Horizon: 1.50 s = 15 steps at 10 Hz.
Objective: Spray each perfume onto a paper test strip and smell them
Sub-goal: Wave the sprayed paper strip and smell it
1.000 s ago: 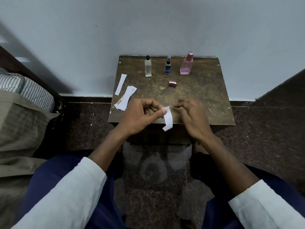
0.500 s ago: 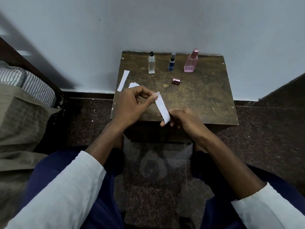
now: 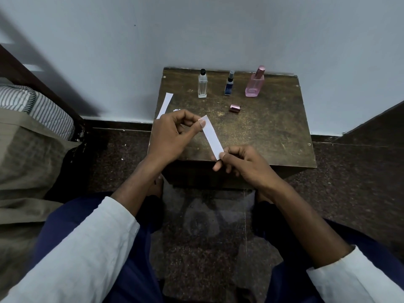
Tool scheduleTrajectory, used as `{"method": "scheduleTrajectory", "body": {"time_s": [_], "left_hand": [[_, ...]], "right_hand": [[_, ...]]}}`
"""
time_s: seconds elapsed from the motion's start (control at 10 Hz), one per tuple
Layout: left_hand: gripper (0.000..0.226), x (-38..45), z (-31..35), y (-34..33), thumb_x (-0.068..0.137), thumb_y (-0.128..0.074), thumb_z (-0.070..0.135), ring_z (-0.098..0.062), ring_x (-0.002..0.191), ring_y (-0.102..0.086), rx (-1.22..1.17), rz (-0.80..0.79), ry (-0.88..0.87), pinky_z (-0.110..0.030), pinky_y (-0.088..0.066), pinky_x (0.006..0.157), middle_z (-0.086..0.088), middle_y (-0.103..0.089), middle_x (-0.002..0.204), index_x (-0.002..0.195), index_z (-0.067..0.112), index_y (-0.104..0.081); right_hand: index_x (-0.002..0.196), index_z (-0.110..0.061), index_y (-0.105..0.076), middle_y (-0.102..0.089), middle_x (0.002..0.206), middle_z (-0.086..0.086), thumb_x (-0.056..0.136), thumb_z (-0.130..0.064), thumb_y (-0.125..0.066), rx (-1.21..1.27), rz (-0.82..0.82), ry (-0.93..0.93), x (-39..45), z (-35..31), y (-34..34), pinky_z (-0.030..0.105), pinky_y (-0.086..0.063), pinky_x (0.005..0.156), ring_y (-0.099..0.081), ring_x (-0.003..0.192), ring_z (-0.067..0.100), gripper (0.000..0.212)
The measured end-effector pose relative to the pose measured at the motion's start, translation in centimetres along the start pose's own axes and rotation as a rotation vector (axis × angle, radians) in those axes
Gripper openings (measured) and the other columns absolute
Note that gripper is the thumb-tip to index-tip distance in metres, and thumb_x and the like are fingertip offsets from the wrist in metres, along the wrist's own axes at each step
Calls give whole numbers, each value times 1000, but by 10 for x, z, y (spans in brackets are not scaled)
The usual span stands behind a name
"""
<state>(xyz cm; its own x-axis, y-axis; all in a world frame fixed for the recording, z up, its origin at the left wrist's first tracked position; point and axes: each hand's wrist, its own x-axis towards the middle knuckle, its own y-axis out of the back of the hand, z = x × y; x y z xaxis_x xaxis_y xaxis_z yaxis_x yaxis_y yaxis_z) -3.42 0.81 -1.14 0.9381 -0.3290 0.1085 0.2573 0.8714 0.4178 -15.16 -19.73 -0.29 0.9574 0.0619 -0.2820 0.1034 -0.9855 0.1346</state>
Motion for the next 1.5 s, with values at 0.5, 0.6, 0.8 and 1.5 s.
{"method": "scheduleTrajectory", "body": {"time_s": [0.5, 0.6, 0.8, 1.5], "left_hand": [[11, -5, 7, -4, 97, -81, 35, -20, 80, -78, -63, 26, 74, -23, -57, 70, 6, -82, 88, 96, 24, -81], [11, -6, 6, -6, 96, -81, 38, -18, 77, -77, -31, 51, 66, -33, -62, 72, 8, -81, 86, 95, 27, -81], [13, -5, 9, -6, 97, -81, 36, 1, 68, -68, -40, 56, 56, -18, -52, 67, 6, -81, 86, 97, 23, -82], [26, 1, 3, -3, 111, -58, 30, 3, 58, -63, -86, -3, 265, -11, -51, 62, 6, -81, 86, 106, 11, -75]], "right_hand": [[94, -20, -77, -81, 83, 3, 108, -23, -58, -138, 91, -48, 4, 6, 2, 10, -41, 56, -59, 63, 6, 24], [93, -19, -76, -81, 83, 3, 108, -22, -57, -145, 87, -61, 5, 6, 2, 9, -41, 55, -59, 62, 5, 24], [88, -20, -73, -80, 82, 5, 108, -21, -54, -85, 120, -93, 8, 6, 1, 19, -42, 54, -58, 59, 7, 27], [81, -12, -68, -39, 45, -8, 101, -13, -61, 359, -83, -3, -5, -50, 46, 25, -34, 43, -35, 39, 6, 21]]}}
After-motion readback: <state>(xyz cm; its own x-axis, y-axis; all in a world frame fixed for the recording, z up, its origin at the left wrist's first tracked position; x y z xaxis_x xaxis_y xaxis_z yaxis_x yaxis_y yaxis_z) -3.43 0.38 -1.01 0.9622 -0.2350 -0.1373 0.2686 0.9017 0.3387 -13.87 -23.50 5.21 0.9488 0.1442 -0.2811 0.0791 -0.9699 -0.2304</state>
